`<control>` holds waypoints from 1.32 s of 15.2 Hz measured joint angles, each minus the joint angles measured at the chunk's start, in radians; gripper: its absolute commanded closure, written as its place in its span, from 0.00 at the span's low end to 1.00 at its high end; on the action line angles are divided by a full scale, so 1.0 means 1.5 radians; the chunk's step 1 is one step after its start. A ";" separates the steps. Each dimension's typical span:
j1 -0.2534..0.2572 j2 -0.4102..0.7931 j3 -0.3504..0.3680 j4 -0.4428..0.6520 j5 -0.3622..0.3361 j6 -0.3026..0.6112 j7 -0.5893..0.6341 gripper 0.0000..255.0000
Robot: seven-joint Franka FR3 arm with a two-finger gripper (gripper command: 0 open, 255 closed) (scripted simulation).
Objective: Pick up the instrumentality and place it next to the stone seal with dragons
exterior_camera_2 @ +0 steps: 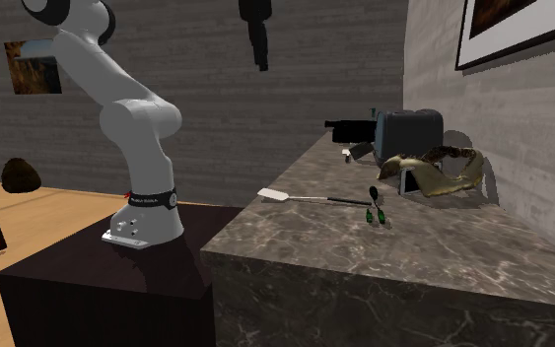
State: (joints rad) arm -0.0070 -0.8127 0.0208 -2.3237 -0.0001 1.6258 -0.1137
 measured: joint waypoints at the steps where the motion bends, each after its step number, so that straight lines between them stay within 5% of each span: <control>1: 0.000 0.000 0.000 0.000 0.000 0.000 0.000 0.00; 8: -0.010 0.055 0.012 -0.083 0.008 0.128 0.038 0.00; 20: -0.032 0.280 0.038 -0.161 0.016 0.415 0.117 0.00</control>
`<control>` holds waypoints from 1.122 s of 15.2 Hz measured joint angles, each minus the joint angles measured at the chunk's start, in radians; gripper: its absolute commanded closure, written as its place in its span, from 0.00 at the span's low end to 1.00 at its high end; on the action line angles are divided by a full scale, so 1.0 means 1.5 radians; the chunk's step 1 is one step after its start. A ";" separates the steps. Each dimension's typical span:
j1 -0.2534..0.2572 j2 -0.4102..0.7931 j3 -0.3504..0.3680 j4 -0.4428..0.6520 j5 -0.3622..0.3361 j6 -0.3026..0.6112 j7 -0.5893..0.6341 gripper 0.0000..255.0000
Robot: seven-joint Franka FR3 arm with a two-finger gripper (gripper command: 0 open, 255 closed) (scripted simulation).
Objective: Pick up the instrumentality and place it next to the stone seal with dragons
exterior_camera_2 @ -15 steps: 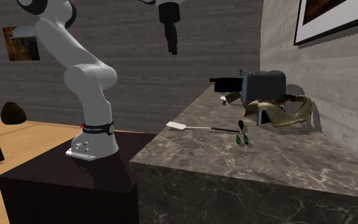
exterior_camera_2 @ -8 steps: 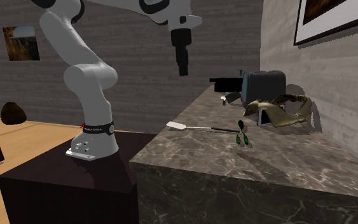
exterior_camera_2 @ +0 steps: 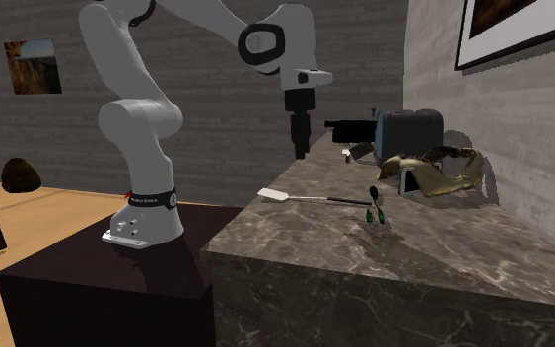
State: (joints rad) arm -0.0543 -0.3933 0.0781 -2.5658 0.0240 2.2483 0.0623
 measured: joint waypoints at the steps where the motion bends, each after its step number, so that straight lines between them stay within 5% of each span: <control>1: -0.001 0.025 0.003 0.001 0.000 0.023 0.009 0.00; 5: -0.009 0.118 0.008 0.007 -0.005 0.105 0.034 0.00; 17: -0.011 0.191 0.011 -0.008 -0.014 0.192 0.045 0.00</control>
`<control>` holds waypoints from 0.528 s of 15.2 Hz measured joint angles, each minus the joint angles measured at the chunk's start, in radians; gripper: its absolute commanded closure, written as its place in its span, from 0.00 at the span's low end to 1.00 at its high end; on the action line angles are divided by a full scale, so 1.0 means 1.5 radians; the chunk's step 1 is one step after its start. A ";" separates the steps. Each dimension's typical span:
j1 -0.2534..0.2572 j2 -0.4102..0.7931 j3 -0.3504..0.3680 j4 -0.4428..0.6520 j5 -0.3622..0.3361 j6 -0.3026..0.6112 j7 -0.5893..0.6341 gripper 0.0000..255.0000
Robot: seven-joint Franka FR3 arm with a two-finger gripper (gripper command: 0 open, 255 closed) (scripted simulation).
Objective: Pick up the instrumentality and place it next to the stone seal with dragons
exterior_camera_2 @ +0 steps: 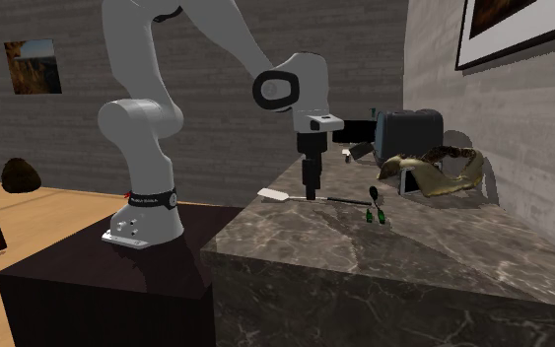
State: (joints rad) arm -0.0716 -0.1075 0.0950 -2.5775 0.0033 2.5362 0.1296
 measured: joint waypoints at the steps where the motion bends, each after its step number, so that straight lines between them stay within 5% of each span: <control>1: 0.000 0.000 0.000 0.000 0.000 0.000 0.000 0.00; 2: 0.000 0.000 0.000 0.000 0.000 0.000 0.000 0.00; 3: 0.000 0.000 0.000 0.000 0.000 0.000 0.000 1.00; 8: 0.000 0.000 0.000 0.000 0.000 0.000 0.000 1.00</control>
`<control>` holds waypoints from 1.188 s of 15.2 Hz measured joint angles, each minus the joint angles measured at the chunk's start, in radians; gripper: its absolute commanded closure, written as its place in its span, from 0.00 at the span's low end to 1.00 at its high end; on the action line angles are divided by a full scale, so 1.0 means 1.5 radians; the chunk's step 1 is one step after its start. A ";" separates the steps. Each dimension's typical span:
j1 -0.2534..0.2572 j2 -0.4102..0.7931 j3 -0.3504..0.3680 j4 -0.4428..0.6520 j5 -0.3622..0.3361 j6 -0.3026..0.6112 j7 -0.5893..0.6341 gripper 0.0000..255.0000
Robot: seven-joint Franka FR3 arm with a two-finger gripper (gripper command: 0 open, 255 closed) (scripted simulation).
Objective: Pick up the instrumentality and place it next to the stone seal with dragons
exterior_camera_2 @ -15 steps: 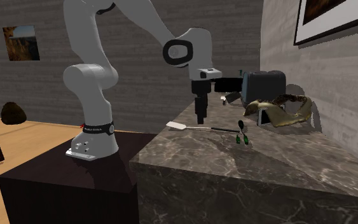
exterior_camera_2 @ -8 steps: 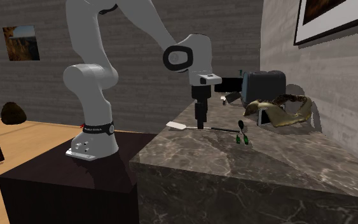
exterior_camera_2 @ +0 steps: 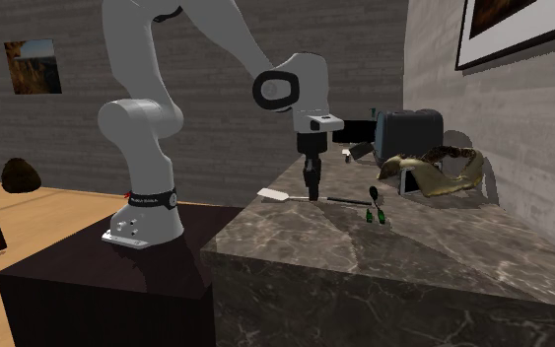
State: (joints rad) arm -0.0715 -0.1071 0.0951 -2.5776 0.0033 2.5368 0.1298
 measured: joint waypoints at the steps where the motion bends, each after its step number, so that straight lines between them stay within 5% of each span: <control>1: 0.000 0.000 0.000 0.000 0.000 0.000 0.000 1.00; 6: 0.000 -0.003 0.000 0.001 0.001 -0.004 -0.001 1.00; 18: 0.002 -0.085 -0.003 0.039 0.010 -0.123 -0.008 1.00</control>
State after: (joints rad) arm -0.0678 -0.2347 0.0902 -2.5194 0.0181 2.3521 0.1172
